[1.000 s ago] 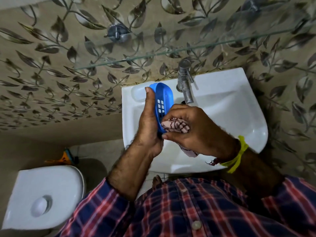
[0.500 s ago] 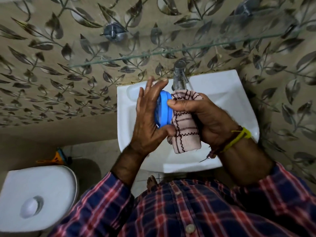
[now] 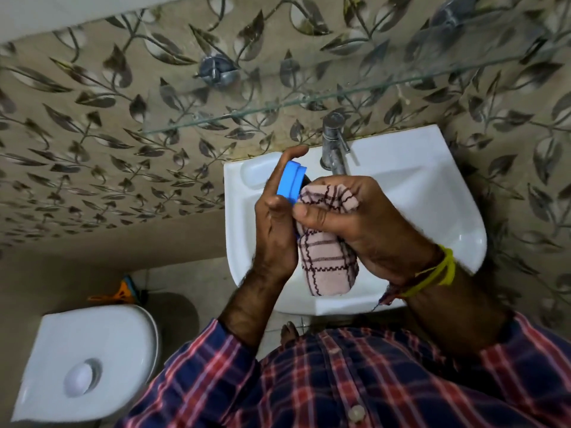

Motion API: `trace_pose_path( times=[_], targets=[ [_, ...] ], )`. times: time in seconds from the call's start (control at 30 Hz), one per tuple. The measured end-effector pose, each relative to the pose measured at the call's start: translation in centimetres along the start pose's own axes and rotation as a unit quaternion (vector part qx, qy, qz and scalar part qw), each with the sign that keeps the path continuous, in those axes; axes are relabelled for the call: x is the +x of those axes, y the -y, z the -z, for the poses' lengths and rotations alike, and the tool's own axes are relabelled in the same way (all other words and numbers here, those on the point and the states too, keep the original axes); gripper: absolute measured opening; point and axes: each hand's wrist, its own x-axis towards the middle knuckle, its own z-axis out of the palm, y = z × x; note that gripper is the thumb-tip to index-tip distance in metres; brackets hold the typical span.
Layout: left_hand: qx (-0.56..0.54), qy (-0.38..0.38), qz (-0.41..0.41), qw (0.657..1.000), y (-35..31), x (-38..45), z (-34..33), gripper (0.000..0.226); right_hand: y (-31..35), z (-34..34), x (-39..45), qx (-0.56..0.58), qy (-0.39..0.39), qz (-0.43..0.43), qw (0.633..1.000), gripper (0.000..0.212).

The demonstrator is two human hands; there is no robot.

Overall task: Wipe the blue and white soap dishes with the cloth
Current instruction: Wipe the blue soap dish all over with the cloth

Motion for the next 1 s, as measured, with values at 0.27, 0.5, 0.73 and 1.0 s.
trace_pose_path(
  times=[0.27, 0.5, 0.73, 1.0],
  targets=[
    [-0.276, -0.044, 0.349, 0.894, -0.9, 0.4, 1.1, 0.12, 1.5, 2.3, -0.8, -0.021, -0.064, -0.022, 0.997, 0.027],
    [-0.385, 0.022, 0.422, 0.82, 0.3, -0.2, 2.9, 0.107, 2.8, 5.2, -1.1, 0.164, -0.143, -0.121, 0.969, 0.028],
    [-0.358, 0.007, 0.419, 0.835, 1.9, -1.0, 1.7, 0.09, 1.8, 4.2, -1.2, -0.271, -0.159, 0.042, 0.948, 0.017],
    [-0.293, -0.014, 0.383, 0.876, 2.3, -1.6, -0.1, 0.085, 0.5, 0.3, -0.9, -0.569, -0.14, 0.101, 0.804, 0.01]
  ],
)
